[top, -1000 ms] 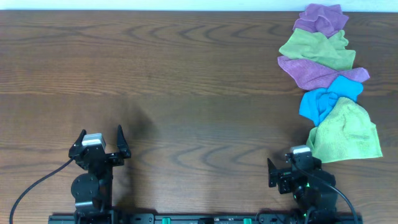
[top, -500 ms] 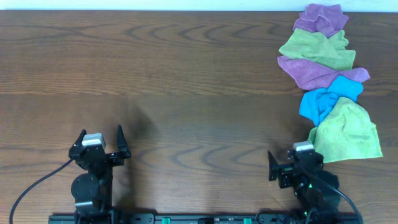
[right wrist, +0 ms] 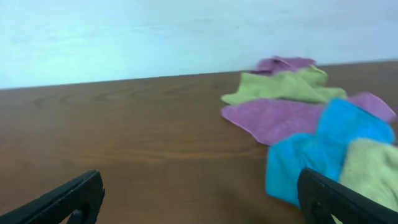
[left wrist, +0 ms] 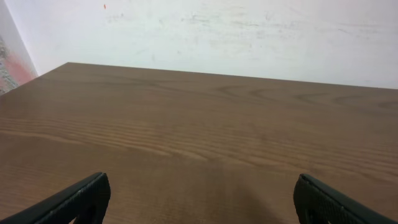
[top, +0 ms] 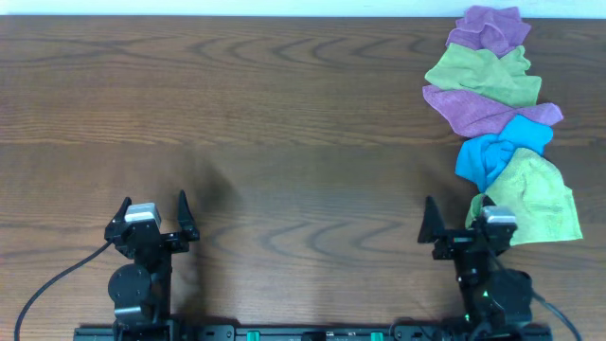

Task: Fold the cloth
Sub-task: 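Move right gripper to the bottom lime green cloth and pinch its corner, then lift the lime green cloth with right gripper and drag it to table center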

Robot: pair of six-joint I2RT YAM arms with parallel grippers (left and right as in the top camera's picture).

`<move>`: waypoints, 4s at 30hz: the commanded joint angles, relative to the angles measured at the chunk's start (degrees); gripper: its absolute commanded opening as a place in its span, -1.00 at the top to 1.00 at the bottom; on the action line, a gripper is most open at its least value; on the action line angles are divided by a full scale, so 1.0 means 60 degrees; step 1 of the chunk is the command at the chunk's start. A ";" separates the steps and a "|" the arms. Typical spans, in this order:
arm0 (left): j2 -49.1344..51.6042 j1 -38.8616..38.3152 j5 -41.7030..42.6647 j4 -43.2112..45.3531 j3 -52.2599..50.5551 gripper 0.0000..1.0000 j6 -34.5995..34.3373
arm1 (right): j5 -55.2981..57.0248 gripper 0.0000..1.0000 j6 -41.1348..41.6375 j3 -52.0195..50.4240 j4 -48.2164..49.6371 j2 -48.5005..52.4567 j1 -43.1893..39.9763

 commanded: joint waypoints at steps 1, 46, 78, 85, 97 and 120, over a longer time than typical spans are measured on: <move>-0.0073 -0.0036 -0.0244 -0.0124 -0.0331 -0.91 -0.0033 | 0.1162 -0.99 0.0729 0.0178 0.0018 0.0554 -0.0342; -0.0073 -0.0036 -0.0244 -0.0124 -0.0331 -0.91 -0.0033 | -0.1443 -0.76 0.0470 0.3993 0.1545 1.3209 -0.8429; -0.0073 -0.0036 -0.0244 -0.0124 -0.0331 -0.91 -0.0033 | -0.1982 0.17 0.0466 0.3996 0.3249 1.4243 -0.8429; -0.0073 -0.0036 -0.0244 -0.0124 -0.0331 -0.91 -0.0033 | -0.1982 0.13 0.0466 0.3996 0.3202 1.4473 -0.8429; -0.0073 -0.0036 -0.0244 -0.0124 -0.0331 -0.91 -0.0033 | -0.2284 0.97 0.0474 0.4000 0.3424 1.4750 -0.8429; -0.0073 -0.0036 -0.0244 -0.0124 -0.0331 -0.91 -0.0033 | -0.6870 0.97 -0.1545 0.8138 -0.2102 1.0805 -0.6535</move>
